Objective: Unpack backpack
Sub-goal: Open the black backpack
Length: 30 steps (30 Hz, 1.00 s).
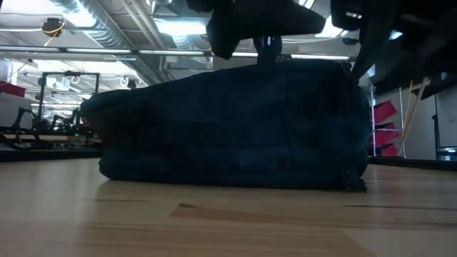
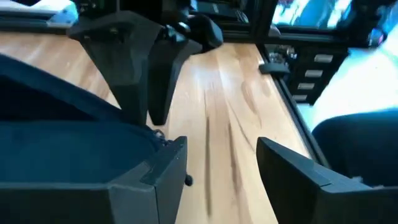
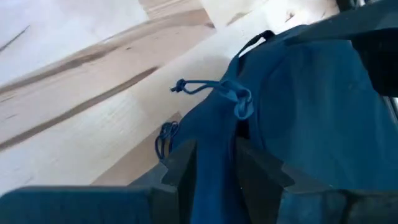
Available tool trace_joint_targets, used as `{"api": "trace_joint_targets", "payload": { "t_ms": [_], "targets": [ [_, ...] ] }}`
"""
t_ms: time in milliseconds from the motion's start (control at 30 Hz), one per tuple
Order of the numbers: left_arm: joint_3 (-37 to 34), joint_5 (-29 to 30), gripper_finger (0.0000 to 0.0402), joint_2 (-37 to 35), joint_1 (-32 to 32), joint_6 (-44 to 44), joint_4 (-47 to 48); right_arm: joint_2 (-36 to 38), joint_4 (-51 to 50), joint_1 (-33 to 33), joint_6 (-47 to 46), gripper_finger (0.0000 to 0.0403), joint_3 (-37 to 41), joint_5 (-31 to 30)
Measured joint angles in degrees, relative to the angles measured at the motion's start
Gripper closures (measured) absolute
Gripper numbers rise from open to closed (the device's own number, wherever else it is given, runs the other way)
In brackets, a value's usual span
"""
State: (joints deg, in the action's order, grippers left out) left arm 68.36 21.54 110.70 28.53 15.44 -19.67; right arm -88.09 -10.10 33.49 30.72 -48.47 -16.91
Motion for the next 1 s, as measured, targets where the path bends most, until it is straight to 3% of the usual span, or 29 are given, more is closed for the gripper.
{"api": "trace_joint_targets", "payload": {
  "t_ms": [167,433,800,1000],
  "targets": [
    [2.14,0.52,0.0223,3.17,1.15,3.28,-0.14,0.38,-0.1,0.0,-0.43,0.0311,0.02,-1.8],
    [6.32,6.32,0.0223,7.75,2.01,11.7,-0.21,0.93,-0.2,0.6,-2.49,0.0313,0.02,-0.79],
    [11.36,10.74,0.0223,13.44,3.41,27.98,-0.47,0.86,-0.27,0.6,-3.86,0.0399,0.02,1.57],
    [11.34,12.55,0.0223,13.57,8.24,30.56,-2.36,0.85,-1.38,1.04,-3.89,0.0374,0.02,1.36]
  ]
}}
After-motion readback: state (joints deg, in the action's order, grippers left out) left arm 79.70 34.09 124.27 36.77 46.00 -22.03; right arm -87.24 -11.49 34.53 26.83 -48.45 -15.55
